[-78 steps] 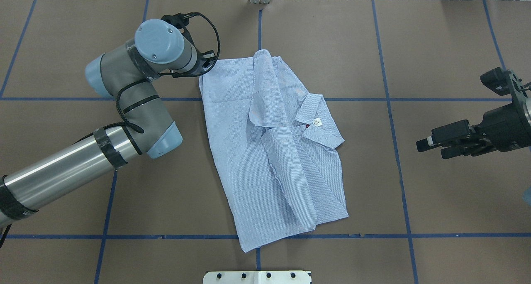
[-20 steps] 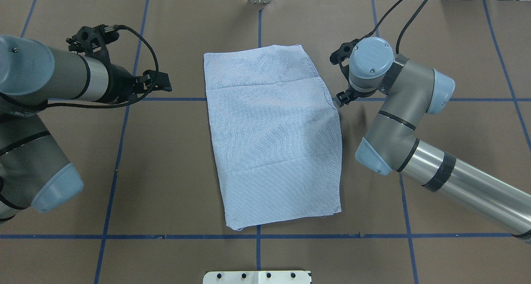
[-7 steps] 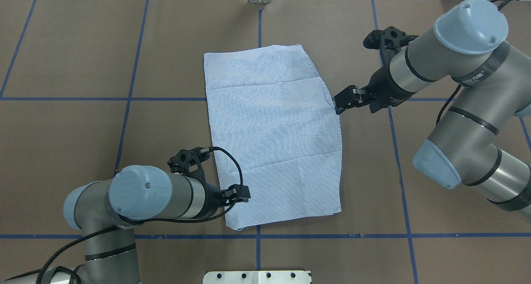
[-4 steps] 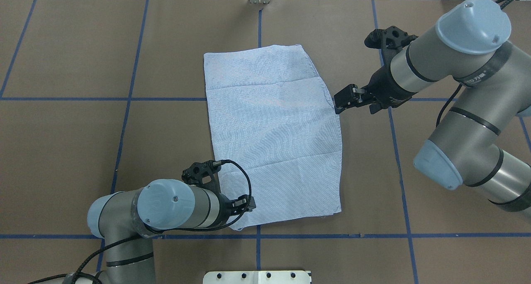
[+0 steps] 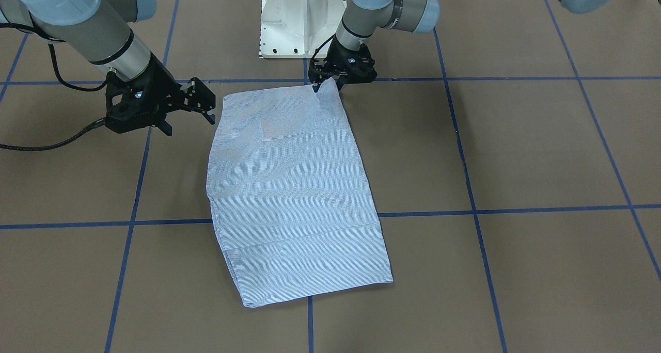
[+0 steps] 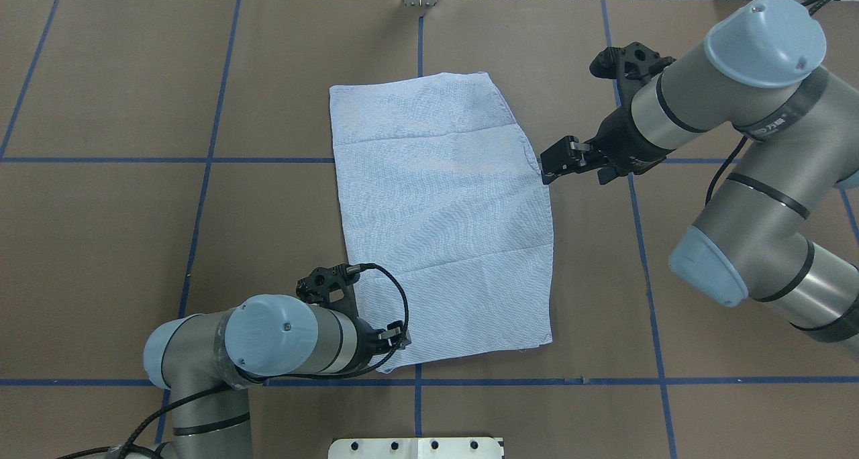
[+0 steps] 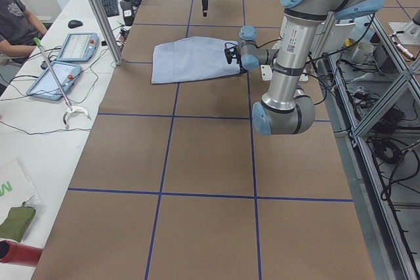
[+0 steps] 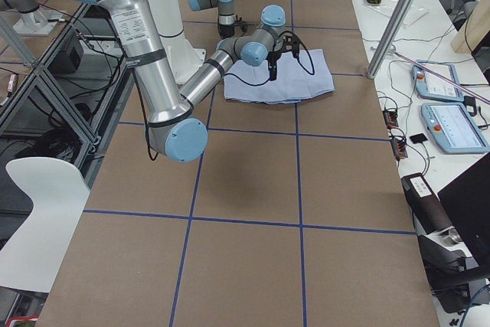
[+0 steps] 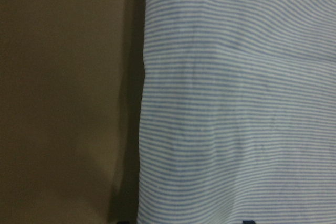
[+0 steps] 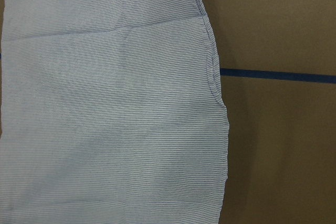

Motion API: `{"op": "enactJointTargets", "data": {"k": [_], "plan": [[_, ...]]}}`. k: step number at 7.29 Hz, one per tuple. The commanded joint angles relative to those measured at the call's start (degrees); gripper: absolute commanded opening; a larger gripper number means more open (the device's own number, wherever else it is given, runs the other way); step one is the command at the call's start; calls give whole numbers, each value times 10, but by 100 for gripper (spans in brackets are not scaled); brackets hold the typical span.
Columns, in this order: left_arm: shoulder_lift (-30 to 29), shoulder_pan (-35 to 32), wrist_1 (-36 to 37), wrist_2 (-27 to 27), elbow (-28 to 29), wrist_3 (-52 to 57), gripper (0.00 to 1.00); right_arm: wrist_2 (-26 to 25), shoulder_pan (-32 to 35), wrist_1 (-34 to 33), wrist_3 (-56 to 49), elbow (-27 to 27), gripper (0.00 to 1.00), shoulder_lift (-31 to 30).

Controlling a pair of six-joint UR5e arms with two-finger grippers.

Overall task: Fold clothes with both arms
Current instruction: 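Bring the right gripper down to the shirt's other near corner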

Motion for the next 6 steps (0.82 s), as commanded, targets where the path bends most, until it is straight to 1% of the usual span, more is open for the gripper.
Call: {"op": "enactJointTargets", "data": {"k": [1,2,3,4,6], "plan": [[0,0,0,-2,0,0,38,1,0,0,0,0,100,0],[0,0,1,-2,-2,1,35,0,0,0,0,0,100,0],[0,0,2,-2,-7,1,25,0,0,0,0,0,100,-1],[0,0,2,-3,-9,0,0,0,0,0,1,0,100,-6],[5,-6,15,-5,-39,4,0,-5,-4,5,66,3,100,-9]]}}
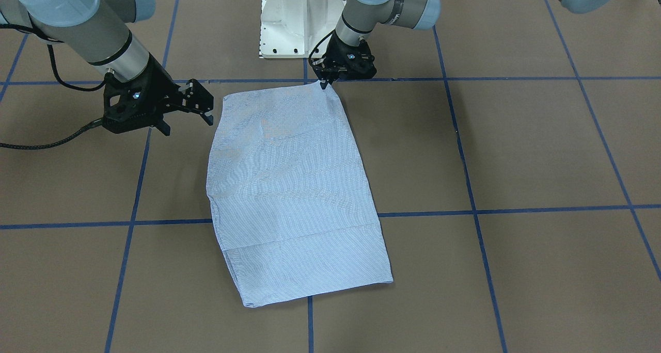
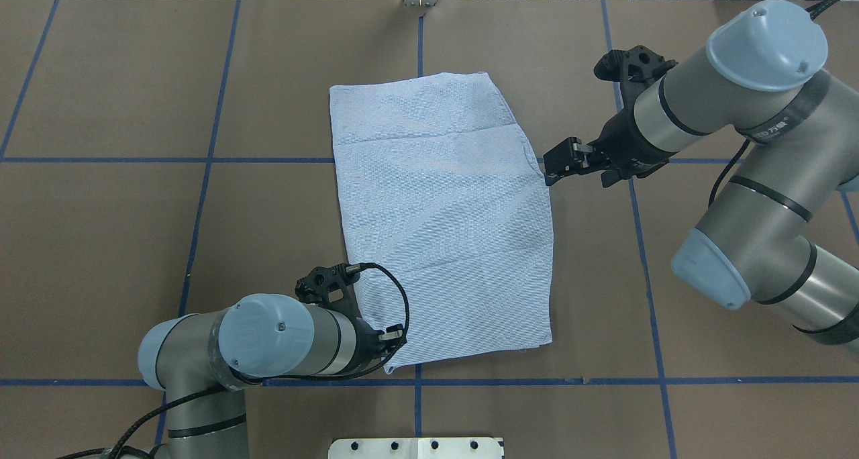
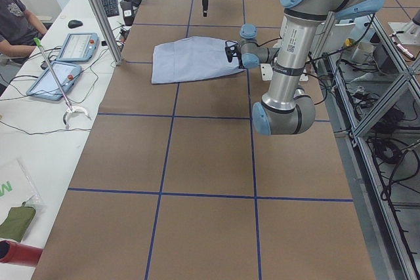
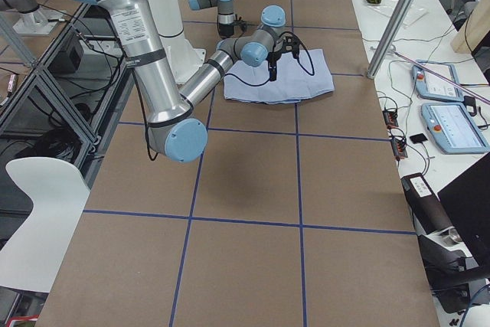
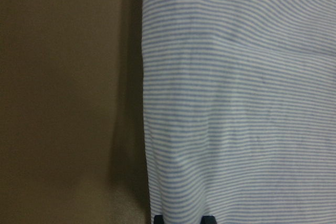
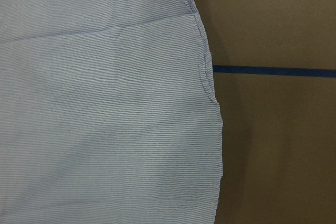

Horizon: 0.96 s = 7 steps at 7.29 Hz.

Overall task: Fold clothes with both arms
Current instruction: 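Bring the right gripper down to the shirt's other near corner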

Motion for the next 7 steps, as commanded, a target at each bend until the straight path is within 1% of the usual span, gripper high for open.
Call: {"op": "enactJointTargets", "data": {"k": [1,2,3,5,7], "plan": [[2,-10,13,-1,-21,6,0,0,-18,4,84,2,100,-1],[2,-14,13,-1,-21,7,0,-9,-45,6,163,2,100,7],[2,-21,13,-1,-21,8,0,-46,-79,17,202,9,100,8],[3,-31,14,-1,-20,9,0,-130,-161,17,286,14,100,8],[3,-35,14,-1,-19,9,0,-202,-241,13,378,14,100,2]]}}
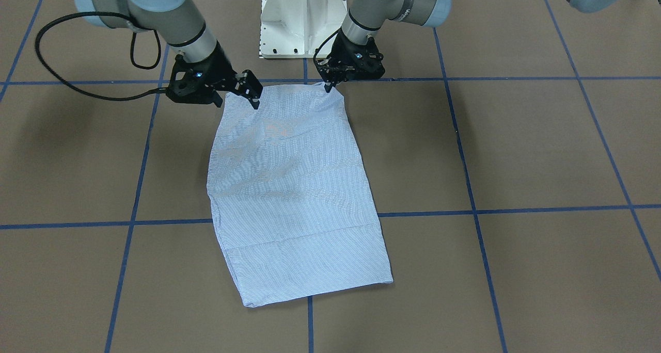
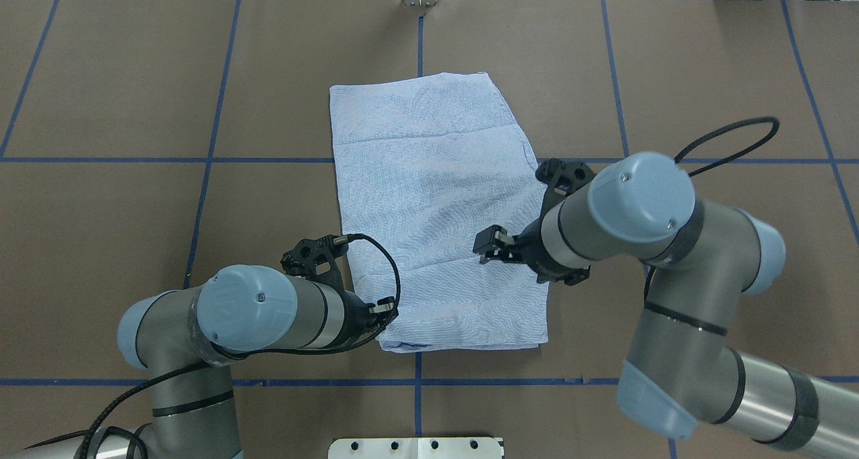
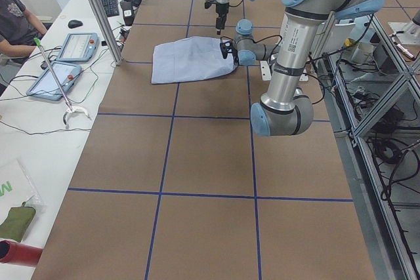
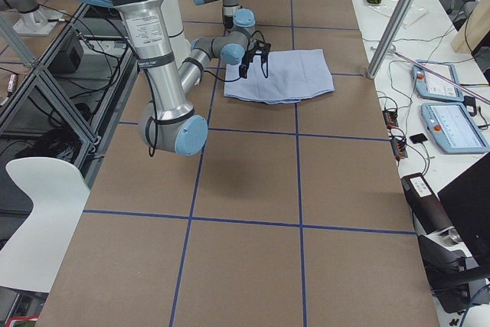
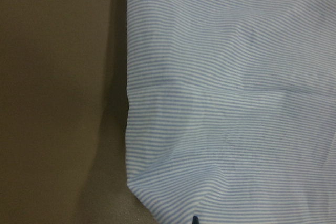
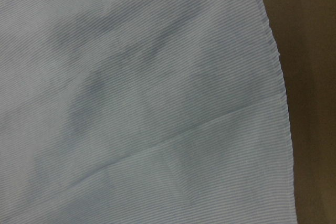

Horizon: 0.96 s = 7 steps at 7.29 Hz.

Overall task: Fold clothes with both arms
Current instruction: 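Bring the right gripper down to the shirt's other near corner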

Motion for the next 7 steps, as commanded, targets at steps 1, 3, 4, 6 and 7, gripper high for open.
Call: {"op": "enactJointTargets", "data": {"k": [1,3,4,6,7], "plan": [[0,-6,-1,0,4,0,0,-68,-78,-6,104,-1,100,-7],[-2,-11,-1,0,4,0,0,-73,-105,-6,181,-4,100,-20],[-3,-11,-1,0,3,0,0,-73,-109,-6,214,-4,100,-26],[-3,-10,0,0,0,0,0,-74,-121,-50,279,-5,100,-17],[-4,-10,4,0,0,0,0,-80,-124,-61,285,-7,100,-14]]}}
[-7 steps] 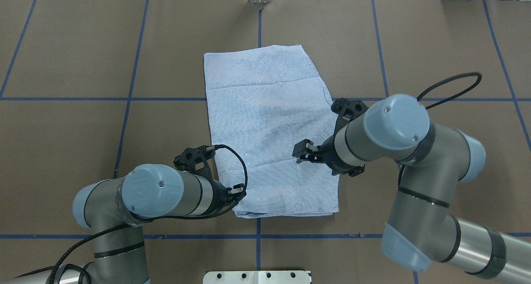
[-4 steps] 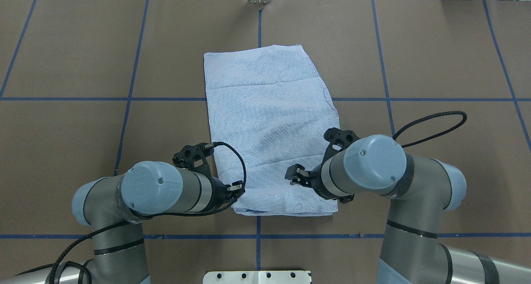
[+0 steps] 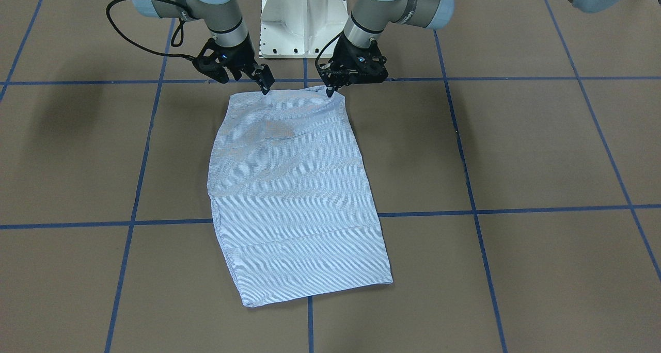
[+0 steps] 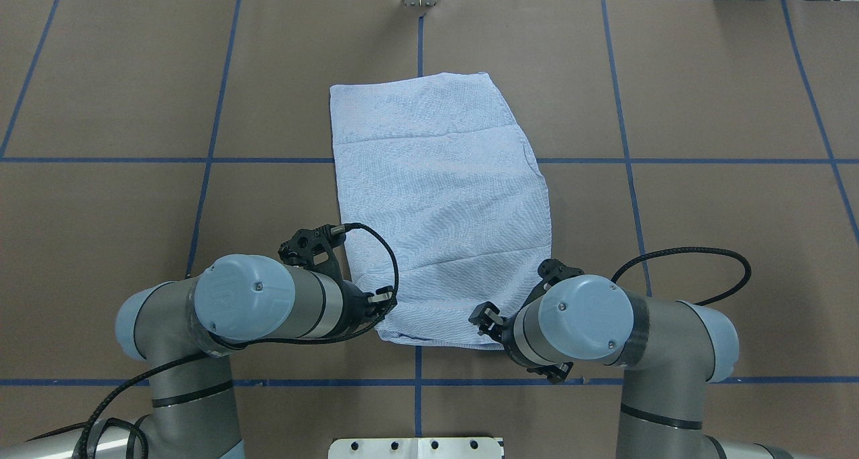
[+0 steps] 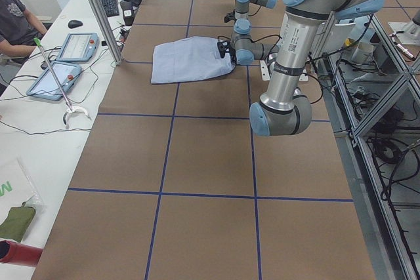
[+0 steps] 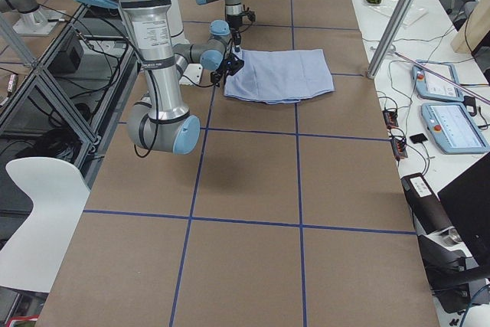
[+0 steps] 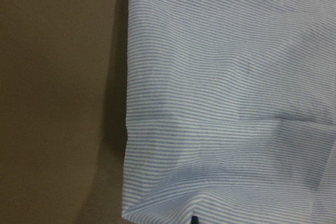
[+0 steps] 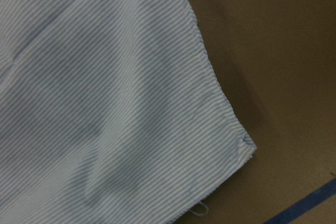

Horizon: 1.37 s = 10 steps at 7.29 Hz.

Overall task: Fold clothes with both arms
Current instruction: 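Close both grippers on the two near corners of the shirt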

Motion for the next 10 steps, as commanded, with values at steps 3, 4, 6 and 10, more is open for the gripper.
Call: {"op": "enactJointTargets", "data": {"k": [3,4,6,10], "plan": [[-2,0,7,0,-2,0,0,-23,-8,-23,37,-7,100,12],[-2,0,7,0,-2,0,0,-35,-8,-22,36,-9,100,15],[-2,0,7,0,-2,0,0,-41,-7,-21,37,-16,100,17],[-2,0,7,0,-5,0,0,-47,-8,-21,41,-30,100,18]]}}
